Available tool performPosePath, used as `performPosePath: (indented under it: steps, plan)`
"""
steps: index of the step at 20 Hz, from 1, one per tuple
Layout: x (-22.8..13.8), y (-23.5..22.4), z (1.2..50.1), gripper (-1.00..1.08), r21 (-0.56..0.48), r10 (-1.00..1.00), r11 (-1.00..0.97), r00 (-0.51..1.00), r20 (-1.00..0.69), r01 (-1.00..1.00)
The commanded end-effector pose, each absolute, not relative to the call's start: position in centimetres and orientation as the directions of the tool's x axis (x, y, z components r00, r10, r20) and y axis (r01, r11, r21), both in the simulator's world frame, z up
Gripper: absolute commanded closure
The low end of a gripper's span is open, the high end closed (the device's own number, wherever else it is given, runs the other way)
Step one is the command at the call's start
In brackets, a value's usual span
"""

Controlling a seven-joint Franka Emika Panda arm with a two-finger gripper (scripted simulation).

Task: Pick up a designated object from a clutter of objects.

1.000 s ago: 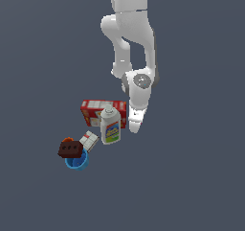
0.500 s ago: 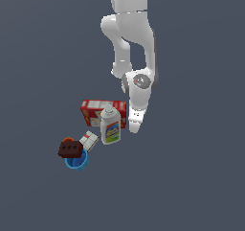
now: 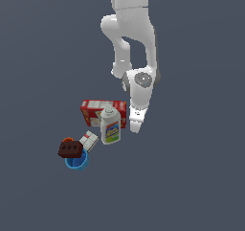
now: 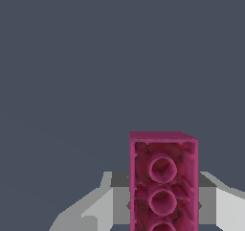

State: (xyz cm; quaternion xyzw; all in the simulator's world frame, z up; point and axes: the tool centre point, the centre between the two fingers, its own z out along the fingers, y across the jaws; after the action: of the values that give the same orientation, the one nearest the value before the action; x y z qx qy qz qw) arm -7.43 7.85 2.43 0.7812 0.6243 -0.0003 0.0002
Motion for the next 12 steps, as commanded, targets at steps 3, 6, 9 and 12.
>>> performPosePath:
  steps: [3, 6, 9, 12]
  plan:
    - [-6.9, 8.5, 4.3, 1.08, 0.001, 0.976, -0.220, 0.220, -0.001, 0.976]
    - [-6.3, 9.0, 6.0, 1.08, 0.001, 0.976, -0.220, 0.220, -0.001, 0.976]
    - [-5.7, 9.7, 8.2, 1.08, 0.000, 0.976, -0.219, 0.219, 0.000, 0.976]
    - [-4.9, 10.6, 10.7, 1.08, 0.000, 0.976, -0.219, 0.219, 0.001, 0.976]
